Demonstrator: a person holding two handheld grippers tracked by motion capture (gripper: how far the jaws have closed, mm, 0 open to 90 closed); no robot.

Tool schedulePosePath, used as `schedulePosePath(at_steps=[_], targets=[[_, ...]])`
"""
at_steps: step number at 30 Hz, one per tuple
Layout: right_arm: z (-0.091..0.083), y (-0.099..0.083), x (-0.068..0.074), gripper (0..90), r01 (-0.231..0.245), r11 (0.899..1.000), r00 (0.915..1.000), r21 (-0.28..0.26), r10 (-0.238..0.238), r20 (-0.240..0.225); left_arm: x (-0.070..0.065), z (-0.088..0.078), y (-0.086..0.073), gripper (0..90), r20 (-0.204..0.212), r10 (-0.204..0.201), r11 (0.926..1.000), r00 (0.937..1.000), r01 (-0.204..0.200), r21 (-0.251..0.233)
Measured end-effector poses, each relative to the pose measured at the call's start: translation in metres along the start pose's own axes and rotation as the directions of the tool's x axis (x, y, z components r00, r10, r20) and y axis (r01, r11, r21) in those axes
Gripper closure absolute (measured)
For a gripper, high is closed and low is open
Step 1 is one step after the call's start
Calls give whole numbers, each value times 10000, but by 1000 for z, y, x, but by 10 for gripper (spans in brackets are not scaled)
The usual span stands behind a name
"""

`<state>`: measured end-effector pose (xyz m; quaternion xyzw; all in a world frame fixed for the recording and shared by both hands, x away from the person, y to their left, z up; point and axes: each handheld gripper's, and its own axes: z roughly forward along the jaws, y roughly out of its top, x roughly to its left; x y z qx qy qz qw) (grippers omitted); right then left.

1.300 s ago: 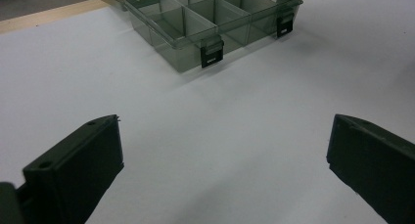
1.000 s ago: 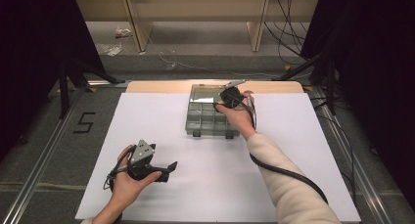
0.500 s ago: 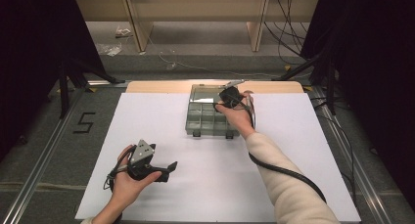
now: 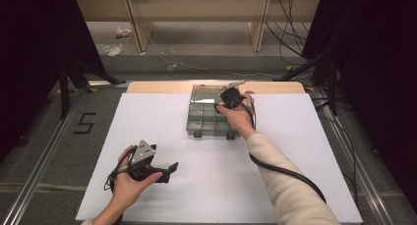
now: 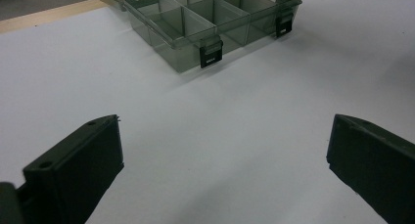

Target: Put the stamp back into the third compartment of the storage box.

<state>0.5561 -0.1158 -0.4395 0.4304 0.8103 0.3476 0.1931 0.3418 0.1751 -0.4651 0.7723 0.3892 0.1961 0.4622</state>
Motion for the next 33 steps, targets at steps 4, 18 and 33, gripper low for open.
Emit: schedulePosePath(at_steps=[4,18,33], targets=[[2,-1,-1,559,-26,10000,10000,65,26,-2,0,0,0,0,2,-1,10000,10000,1,-7],[8,-5,-1,559,-65,9997,10000,229,66,-31,0,0,0,0,7,-6,10000,10000,6,7],[13,-8,-1,559,-97,9994,9999,331,98,-30,0,0,0,0,21,-1,10000,10000,0,18]])
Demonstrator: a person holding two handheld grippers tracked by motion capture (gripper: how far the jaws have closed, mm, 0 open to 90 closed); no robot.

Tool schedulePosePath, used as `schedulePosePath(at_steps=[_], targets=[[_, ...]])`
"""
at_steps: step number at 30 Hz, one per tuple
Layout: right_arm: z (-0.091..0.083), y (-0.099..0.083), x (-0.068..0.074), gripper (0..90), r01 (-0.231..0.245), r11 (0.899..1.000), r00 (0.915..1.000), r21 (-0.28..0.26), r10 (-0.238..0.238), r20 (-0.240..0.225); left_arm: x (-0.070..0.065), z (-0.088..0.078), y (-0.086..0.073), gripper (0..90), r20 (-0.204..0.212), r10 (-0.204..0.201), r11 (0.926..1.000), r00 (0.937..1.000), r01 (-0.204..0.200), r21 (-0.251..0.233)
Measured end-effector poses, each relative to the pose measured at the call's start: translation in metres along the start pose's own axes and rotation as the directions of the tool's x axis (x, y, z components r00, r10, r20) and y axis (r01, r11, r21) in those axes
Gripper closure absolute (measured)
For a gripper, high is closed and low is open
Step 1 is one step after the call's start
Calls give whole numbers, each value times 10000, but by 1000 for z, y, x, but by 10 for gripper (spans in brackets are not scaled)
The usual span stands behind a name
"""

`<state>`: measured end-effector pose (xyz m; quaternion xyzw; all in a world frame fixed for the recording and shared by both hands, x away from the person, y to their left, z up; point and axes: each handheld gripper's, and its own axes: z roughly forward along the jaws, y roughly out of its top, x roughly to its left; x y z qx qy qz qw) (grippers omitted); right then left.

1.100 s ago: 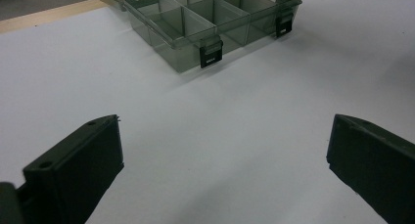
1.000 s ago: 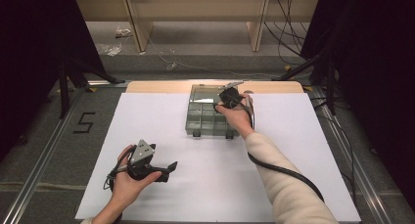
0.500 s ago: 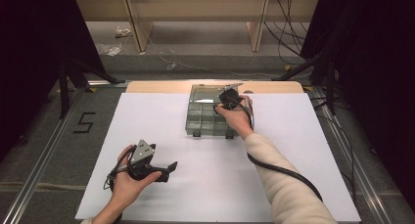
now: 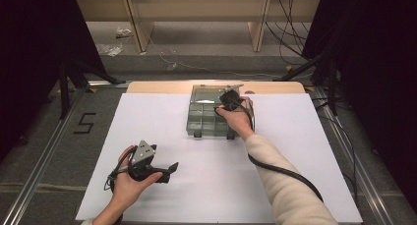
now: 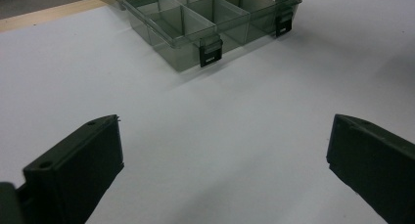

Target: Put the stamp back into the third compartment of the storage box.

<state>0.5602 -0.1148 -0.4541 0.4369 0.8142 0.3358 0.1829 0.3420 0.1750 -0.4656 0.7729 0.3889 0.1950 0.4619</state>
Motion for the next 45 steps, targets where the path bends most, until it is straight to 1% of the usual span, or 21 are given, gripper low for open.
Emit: schedulePosePath(at_steps=[10,19,27,33,39,40,45], targets=[[0,0,0,559,0,10000,10000,32,0,-6,0,0,0,0,13,-3,10000,10000,3,4],[0,0,0,546,-13,10000,10000,-54,13,-43,0,0,0,0,13,-5,10000,10000,5,6],[-7,3,0,457,-35,9993,9999,-371,31,-112,0,0,0,0,3,-1,10000,10000,1,1],[-15,1,2,343,-54,9979,9998,-639,40,-211,0,0,0,0,16,-10,10000,10000,10,4],[-29,-6,1,286,-122,9945,9994,-1039,88,-337,0,1,0,0,12,-25,10000,10000,25,6],[-33,-9,0,268,-83,9934,9992,-1143,38,-391,1,1,0,0,15,-28,10000,10000,28,5],[-48,-22,-3,257,-76,9902,9985,-1395,-2,-555,2,1,0,0,5,-26,10000,10000,26,-13]])
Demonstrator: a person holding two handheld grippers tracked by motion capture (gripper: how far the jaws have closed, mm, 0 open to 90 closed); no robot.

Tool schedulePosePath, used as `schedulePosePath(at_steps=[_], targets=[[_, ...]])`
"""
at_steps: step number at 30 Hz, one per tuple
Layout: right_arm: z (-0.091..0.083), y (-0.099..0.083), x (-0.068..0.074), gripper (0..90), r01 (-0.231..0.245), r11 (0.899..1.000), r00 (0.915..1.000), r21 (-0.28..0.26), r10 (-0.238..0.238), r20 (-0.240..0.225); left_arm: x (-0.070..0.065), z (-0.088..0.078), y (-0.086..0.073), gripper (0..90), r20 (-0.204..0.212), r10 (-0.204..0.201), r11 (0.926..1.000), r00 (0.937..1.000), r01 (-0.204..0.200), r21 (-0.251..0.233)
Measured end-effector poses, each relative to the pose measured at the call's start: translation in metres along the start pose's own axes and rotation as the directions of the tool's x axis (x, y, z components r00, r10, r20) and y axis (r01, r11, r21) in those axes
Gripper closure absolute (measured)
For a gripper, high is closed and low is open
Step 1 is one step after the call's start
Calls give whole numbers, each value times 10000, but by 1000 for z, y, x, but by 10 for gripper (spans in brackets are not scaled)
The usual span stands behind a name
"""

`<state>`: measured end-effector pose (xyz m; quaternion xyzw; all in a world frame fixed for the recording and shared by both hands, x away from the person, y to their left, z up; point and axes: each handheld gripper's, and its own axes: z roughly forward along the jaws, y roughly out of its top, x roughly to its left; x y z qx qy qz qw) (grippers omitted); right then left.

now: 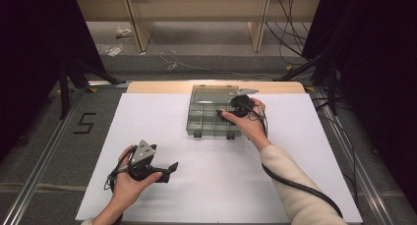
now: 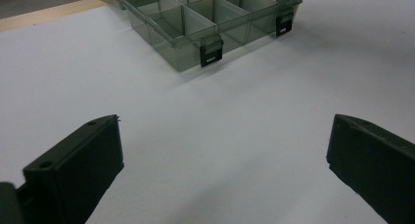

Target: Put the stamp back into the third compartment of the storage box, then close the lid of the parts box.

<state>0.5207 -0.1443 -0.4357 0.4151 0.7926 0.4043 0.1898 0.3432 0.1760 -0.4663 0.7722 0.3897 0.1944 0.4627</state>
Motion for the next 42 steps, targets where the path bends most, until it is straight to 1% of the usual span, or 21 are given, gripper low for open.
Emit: schedulePosePath(at_steps=[4,11,15,18,21,27,33,42], targets=[[-15,-12,-2,259,-8,9997,9999,-257,6,-101,1,0,-1,0,7,-18,10000,10000,18,20],[-41,-32,-5,260,-31,9980,9999,-632,23,-129,0,1,-1,0,7,19,10000,10000,-19,18],[-52,-43,-5,260,-22,9974,9999,-725,12,-143,0,1,-1,0,-14,53,10000,10000,-53,51],[-59,-46,-5,259,11,9972,9999,-744,-23,-165,0,1,0,0,-35,43,10000,10000,-43,29],[-65,-46,-6,258,11,9958,9999,-921,-24,-143,0,0,0,0,-38,26,10000,10000,-26,12],[-71,-44,-7,257,-70,9938,9999,-1107,58,-114,0,0,0,0,-43,20,10000,10000,-20,1],[-75,-46,-10,258,-152,9934,9998,-1138,138,-126,0,1,1,0,-72,53,10000,10000,-53,22],[-76,-49,-17,259,-318,9932,9995,-1123,311,-77,-1,2,1,0,-125,62,10000,9999,-61,59]])
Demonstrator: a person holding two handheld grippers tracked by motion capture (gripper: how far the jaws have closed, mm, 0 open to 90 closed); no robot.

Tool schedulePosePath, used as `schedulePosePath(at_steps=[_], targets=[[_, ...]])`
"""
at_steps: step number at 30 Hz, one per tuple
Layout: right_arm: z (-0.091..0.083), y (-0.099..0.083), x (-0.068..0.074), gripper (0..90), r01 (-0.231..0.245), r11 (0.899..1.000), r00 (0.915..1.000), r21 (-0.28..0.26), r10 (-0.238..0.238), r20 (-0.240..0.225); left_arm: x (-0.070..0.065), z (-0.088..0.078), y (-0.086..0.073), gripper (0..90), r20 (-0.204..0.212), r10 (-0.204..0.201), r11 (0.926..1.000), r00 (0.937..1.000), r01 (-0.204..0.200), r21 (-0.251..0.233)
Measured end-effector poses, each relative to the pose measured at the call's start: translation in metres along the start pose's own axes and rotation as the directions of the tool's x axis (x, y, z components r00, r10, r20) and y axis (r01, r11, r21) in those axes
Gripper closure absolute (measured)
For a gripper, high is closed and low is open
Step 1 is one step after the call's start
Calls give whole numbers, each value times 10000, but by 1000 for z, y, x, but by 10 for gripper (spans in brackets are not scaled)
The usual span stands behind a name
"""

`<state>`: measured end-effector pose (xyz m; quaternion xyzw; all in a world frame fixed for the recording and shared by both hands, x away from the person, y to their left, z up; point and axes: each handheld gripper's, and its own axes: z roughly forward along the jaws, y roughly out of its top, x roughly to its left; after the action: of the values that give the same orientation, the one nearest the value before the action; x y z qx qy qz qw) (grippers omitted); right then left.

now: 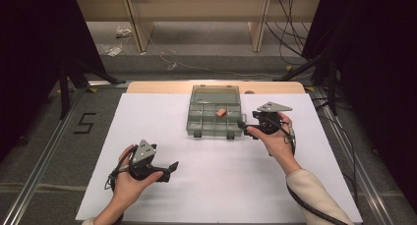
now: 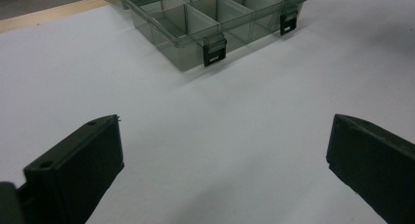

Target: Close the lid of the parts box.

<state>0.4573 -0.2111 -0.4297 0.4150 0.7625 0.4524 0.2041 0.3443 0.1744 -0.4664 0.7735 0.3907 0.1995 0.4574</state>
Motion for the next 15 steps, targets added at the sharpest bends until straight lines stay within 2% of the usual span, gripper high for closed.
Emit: schedulePosePath(at_steps=[8,15], targets=[[3,-1,-2,273,44,10000,9999,-18,-44,159,-1,-1,0,0,28,27,10000,10000,-27,-26],[16,9,-8,288,-71,9997,9989,215,62,456,-2,-1,0,1,109,7,10000,9999,-6,-62]])
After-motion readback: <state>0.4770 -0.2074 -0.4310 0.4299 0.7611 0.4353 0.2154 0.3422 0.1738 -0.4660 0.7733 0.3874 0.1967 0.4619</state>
